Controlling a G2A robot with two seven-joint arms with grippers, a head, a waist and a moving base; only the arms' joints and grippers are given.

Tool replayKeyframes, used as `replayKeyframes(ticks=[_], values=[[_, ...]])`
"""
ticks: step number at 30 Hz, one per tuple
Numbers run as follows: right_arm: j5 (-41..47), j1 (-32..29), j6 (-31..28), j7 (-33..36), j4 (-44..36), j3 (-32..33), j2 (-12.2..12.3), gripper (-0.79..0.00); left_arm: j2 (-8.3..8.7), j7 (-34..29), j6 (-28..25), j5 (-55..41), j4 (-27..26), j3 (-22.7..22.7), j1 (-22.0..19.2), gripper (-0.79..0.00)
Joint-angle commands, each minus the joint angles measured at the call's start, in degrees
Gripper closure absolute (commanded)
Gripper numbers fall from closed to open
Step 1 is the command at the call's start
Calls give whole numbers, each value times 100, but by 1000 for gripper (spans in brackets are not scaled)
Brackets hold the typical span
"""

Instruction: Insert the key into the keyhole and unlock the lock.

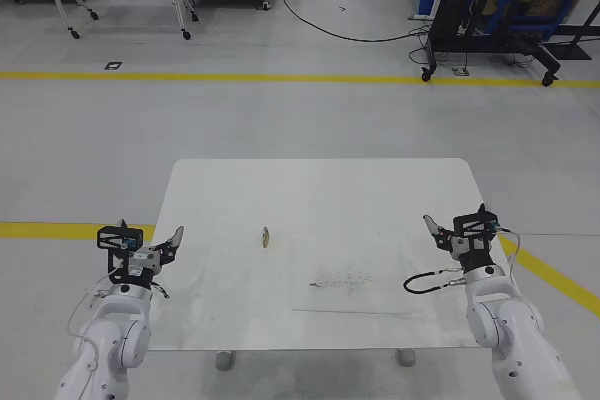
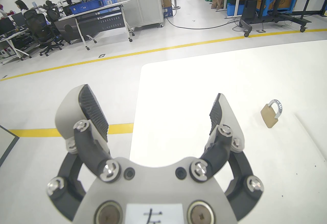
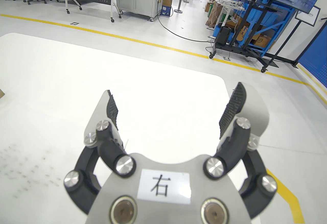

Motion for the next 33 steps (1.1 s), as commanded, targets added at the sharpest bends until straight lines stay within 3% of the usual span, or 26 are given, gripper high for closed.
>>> replayKeyframes(ticks=[1, 13, 21, 27, 33], values=[[0, 0, 0, 0, 0, 0, 0, -785, 0, 0, 0, 0, 0, 0, 0, -784], [8, 1, -23, 10, 7, -24, -2, -785, 0, 0, 0, 0, 0, 0, 0, -785], [109, 786, -1175, 353, 764, -1122, -86, -785, 0, 0, 0, 0, 0, 0, 0, -785], [304, 1470, -1830, 219, 1631, -2193, -249, -785, 0, 0, 0, 0, 0, 0, 0, -785], [301, 1503, -1841, 210, 1674, -2235, -257, -785, 0, 0, 0, 0, 0, 0, 0, -785]])
